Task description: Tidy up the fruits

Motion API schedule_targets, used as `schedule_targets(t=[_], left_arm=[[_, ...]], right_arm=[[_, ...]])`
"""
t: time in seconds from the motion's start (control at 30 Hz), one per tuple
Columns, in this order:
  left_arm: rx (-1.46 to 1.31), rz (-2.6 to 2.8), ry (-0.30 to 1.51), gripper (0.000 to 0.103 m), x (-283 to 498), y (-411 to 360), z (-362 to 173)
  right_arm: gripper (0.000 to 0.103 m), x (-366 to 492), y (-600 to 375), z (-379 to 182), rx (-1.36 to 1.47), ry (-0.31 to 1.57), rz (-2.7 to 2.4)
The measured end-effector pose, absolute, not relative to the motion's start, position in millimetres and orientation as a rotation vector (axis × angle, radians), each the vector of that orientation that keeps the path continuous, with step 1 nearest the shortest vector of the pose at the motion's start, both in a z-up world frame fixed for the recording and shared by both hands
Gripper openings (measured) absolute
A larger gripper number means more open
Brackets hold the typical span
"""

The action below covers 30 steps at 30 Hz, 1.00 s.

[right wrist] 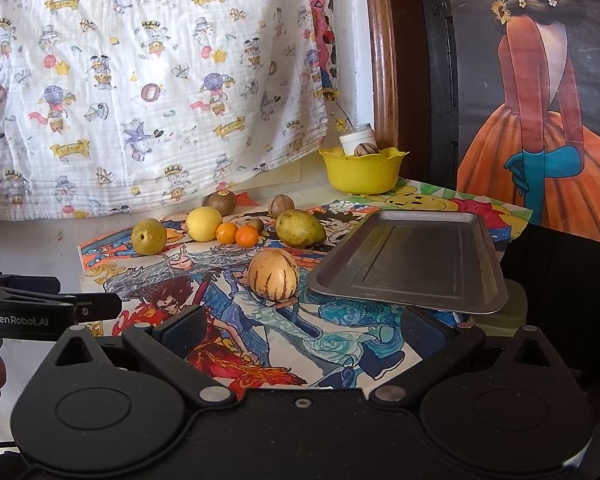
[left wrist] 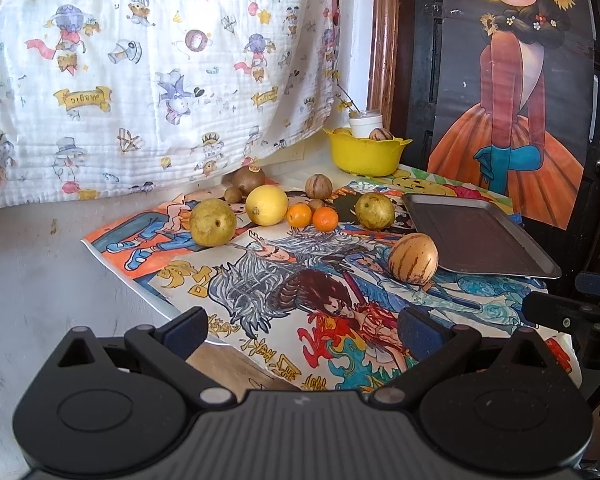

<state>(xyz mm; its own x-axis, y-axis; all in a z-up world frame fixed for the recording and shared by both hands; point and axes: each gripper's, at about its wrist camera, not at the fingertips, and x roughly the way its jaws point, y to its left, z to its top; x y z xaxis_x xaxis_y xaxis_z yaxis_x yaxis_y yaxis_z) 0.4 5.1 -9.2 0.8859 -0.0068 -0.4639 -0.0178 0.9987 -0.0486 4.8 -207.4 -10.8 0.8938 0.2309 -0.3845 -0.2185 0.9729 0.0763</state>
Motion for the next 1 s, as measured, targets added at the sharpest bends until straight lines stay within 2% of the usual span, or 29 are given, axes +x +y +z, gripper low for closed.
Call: schedule_targets(t=[0.63, 1.0], left_arm=[[-0.065, 0.025, 0.534, 0.103, 47, 19, 0], [0.015, -0.113, 0.494, 0.103, 65, -15, 5]], right_arm=[[0.103, 37, -219, -17, -0.111, 0.376, 0.346], [0.103, 87, -260, 1, -0.149, 0.370, 0.406]])
